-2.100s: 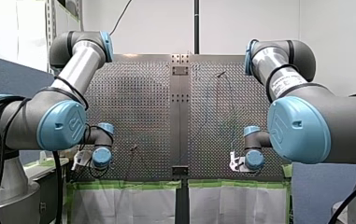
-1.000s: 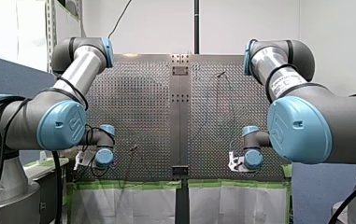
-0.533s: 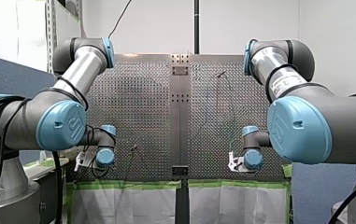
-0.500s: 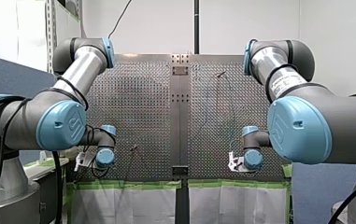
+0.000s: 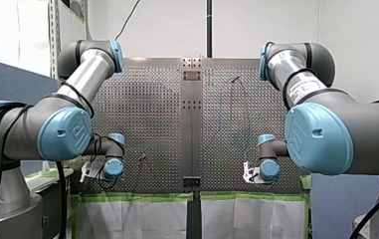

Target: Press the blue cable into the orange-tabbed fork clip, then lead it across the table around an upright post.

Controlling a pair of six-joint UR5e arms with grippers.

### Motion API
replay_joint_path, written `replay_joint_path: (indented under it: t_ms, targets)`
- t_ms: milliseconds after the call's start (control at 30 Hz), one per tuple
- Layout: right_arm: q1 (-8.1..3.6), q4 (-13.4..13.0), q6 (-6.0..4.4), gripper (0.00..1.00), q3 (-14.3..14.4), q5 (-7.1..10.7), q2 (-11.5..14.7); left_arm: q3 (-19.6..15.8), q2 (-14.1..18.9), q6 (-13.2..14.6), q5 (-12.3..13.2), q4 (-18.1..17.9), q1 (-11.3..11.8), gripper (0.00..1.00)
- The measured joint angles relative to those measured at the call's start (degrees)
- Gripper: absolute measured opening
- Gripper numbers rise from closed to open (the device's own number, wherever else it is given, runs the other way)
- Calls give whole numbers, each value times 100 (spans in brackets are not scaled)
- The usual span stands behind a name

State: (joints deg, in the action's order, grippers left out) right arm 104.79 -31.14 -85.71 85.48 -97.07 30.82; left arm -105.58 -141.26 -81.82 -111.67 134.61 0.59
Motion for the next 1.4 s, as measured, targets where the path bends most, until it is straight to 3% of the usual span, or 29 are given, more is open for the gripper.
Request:
replay_joint_path:
  t_ms: [333,400,467,1000,1167,1400]
  targets:
    - [1,1,0,0,0,-6,-1,4,1,-1,-92,-4,-17,22]
    - [1,1,0,0,0,-6,-1,4,4,-8,-145,-6,-17,9]
    - [0,1,0,0,0,-6,0,13,3,-13,-198,-6,-17,4]
    - [0,1,1,0,-7,-14,1,469,1,-69,-530,611,-50,1]
    - [-1,1,9,0,-10,-15,0,477,8,-145,-448,671,-53,1]
    - [1,1,14,0,-9,-14,1,476,40,-412,-146,428,-56,1]
